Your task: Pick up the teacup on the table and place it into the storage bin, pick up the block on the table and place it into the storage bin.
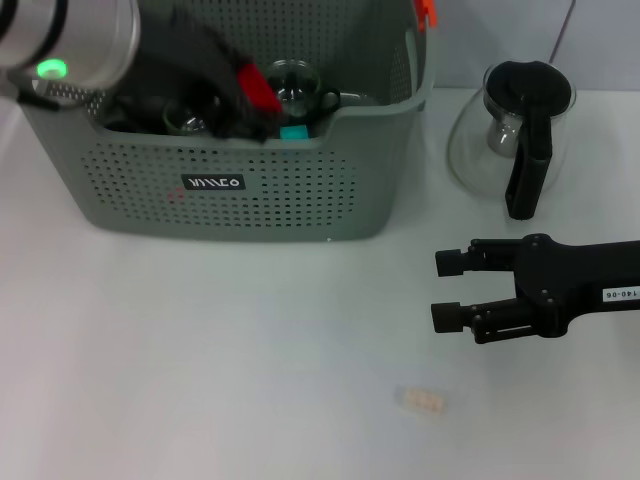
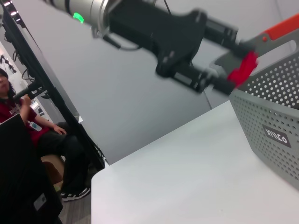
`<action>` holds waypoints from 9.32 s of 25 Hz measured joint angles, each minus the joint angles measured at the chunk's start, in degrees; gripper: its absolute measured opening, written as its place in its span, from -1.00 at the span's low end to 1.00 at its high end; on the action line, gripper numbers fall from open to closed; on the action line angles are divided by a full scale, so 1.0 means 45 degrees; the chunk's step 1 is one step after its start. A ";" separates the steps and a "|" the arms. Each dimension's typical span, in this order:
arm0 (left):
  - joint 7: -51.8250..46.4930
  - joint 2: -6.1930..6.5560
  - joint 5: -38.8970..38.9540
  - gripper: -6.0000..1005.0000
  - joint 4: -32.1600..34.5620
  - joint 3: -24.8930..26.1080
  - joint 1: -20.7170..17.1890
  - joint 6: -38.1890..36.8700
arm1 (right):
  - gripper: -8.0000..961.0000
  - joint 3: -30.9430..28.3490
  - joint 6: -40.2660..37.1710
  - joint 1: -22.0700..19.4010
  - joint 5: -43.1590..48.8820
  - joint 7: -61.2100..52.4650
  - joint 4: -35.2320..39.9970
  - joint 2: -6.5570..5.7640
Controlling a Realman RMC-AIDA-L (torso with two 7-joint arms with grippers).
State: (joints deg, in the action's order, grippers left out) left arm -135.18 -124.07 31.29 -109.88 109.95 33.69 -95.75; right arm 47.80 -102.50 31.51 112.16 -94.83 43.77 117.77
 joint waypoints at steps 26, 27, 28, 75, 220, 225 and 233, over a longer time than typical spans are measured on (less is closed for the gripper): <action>0.1136 0.1048 0.0605 0.28 0.9231 0.3717 0.3106 0.6882 | 0.87 0.0060 -0.0048 0.0164 0.0019 0.0068 0.0000 -0.0091; 0.1103 0.1055 0.0637 0.28 0.9222 0.3772 0.3087 0.6897 | 0.87 0.0061 -0.0051 0.0165 0.0019 0.0069 0.0001 -0.0095; 0.1084 0.1056 0.0659 0.28 0.9196 0.3840 0.3068 0.6906 | 0.87 0.0060 -0.0055 0.0166 0.0018 0.0070 0.0000 -0.0101; 1.1022 0.0734 0.9226 0.81 0.9571 0.6600 -0.4396 -0.3770 | 0.87 0.0870 0.0185 0.1534 0.1872 -0.0827 0.0278 0.0052; 1.1564 0.1340 0.8183 0.81 1.2772 0.6952 -0.2918 -0.2998 | -0.43 1.2381 0.4734 0.3466 0.5642 -0.9025 0.2693 0.0673; 1.1563 0.1341 0.8184 0.81 1.2778 0.6952 -0.2918 -0.2999 | -0.47 1.2510 0.4731 0.3455 0.5642 -0.9070 0.2695 0.0674; 1.1563 0.1355 0.8183 0.81 1.2797 0.6954 -0.2906 -0.2999 | -0.53 1.2540 0.4741 0.3447 0.5692 -0.9435 0.2809 0.0621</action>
State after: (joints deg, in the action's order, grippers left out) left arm -83.14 -117.97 68.11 -52.29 141.24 20.62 -109.25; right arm 104.23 -81.17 47.02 137.77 -137.29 56.41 120.57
